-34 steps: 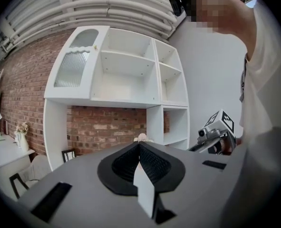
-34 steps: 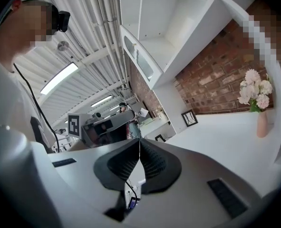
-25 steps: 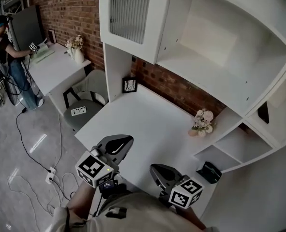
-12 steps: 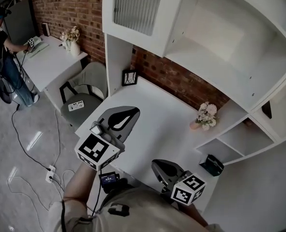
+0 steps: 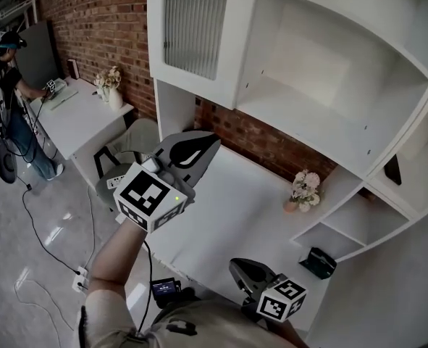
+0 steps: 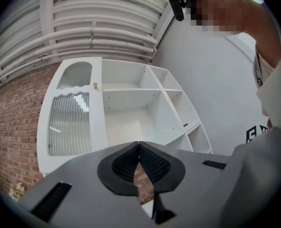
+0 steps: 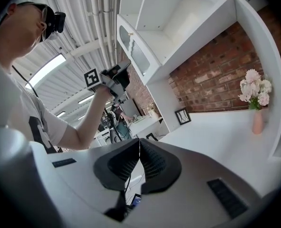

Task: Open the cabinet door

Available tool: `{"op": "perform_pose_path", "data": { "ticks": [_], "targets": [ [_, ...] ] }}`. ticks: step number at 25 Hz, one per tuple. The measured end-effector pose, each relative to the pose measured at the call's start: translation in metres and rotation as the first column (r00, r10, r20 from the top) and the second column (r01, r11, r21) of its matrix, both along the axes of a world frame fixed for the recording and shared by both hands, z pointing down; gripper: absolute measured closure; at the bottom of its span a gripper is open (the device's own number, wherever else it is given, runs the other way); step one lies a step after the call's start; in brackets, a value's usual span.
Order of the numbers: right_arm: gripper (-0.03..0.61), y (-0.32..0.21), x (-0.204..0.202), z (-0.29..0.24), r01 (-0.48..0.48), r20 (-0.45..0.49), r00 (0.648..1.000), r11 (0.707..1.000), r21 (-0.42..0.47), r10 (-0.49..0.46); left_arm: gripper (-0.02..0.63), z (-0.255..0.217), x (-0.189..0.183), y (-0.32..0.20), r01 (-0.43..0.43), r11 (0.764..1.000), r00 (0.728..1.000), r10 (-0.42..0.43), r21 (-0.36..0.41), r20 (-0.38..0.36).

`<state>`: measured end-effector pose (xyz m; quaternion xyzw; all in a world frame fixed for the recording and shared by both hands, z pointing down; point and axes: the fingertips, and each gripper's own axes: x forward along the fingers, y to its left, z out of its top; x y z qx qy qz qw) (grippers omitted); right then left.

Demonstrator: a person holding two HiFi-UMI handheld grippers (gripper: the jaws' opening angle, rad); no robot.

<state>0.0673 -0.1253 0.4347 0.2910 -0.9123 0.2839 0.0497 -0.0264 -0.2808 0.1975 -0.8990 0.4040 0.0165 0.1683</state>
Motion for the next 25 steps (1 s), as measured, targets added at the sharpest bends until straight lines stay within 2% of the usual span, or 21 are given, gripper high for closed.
{"op": "perform_pose_path", "data": {
  "ticks": [3, 7, 15, 22, 25],
  "targets": [
    [0.554, -0.003, 0.007, -0.001, -0.007, 0.015, 1.0, 1.0, 0.006, 0.007, 0.597, -0.034, 0.002, -0.017, 0.024, 0.997, 1.0, -0.024, 0.076, -0.001],
    [0.554, -0.003, 0.011, -0.001, 0.003, 0.021, 1.0, 1.0, 0.016, -0.004, 0.597, -0.077, -0.008, -0.049, 0.107, 0.979, 0.994, -0.109, 0.173, 0.003],
    [0.554, -0.013, 0.018, 0.002, 0.014, 0.0, 1.0, 1.0, 0.014, -0.014, 0.595, -0.151, -0.034, -0.093, 0.19, 0.951, 0.981, -0.173, 0.242, -0.09],
    [0.554, -0.021, 0.017, -0.004, 0.022, -0.041, 0.999, 0.999, 0.039, -0.02, 0.595, -0.188, -0.024, -0.111, 0.197, 0.936, 0.98, -0.182, 0.292, -0.079],
    [0.554, -0.024, 0.016, -0.003, 0.023, -0.047, 0.999, 0.999, 0.03, -0.021, 0.595, -0.201, -0.017, -0.122, 0.188, 0.939, 0.982, -0.17, 0.288, -0.088]
  ]
}}
